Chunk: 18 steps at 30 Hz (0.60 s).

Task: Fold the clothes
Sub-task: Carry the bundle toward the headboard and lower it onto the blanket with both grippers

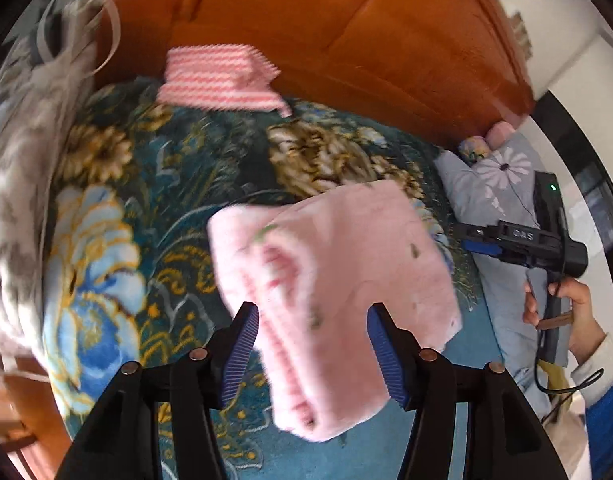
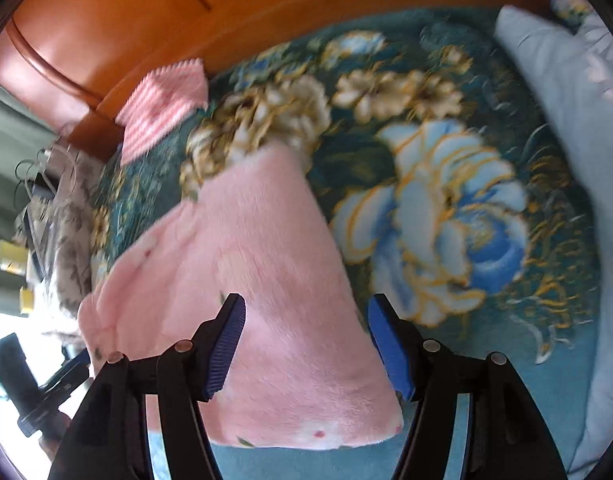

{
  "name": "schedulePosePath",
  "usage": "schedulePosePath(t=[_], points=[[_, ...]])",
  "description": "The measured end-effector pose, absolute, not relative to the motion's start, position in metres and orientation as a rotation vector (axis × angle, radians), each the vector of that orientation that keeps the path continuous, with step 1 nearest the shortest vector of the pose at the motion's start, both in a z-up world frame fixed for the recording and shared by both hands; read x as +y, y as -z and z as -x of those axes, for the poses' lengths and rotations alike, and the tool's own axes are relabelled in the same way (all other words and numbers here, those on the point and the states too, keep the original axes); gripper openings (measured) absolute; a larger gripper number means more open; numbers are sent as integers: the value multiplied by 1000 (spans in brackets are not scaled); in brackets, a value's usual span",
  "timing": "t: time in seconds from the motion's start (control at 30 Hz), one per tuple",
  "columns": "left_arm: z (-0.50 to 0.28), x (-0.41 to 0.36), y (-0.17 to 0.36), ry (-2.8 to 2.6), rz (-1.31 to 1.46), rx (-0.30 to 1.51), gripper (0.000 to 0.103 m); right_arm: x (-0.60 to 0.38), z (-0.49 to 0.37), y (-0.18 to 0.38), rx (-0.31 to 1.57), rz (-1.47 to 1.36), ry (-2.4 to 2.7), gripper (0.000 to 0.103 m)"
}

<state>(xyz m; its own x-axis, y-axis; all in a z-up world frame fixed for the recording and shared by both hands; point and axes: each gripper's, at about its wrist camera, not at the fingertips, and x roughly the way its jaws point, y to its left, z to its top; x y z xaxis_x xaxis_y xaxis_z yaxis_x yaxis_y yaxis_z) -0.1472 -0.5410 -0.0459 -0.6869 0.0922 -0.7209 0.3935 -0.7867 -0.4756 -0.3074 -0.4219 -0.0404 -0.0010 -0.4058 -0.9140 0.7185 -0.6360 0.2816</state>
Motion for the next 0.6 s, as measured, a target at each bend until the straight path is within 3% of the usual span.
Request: schedulePosePath(t=[0.13,0.23,0.47,0.6], points=[[183,-534,39,2647,-1158,886,61,-445,278,18,371,-1347,1737,65],[189,-545,62,2598,-1180,893,61,-453,256,17,430,-1284,1649,65],[177,-562,109,2546,-1209,935,61,-429,244,68,552,-1281,1701,65],[166,-555,95,2564,-1181,921,61,-427,261,94,473,-1338,1786,65]])
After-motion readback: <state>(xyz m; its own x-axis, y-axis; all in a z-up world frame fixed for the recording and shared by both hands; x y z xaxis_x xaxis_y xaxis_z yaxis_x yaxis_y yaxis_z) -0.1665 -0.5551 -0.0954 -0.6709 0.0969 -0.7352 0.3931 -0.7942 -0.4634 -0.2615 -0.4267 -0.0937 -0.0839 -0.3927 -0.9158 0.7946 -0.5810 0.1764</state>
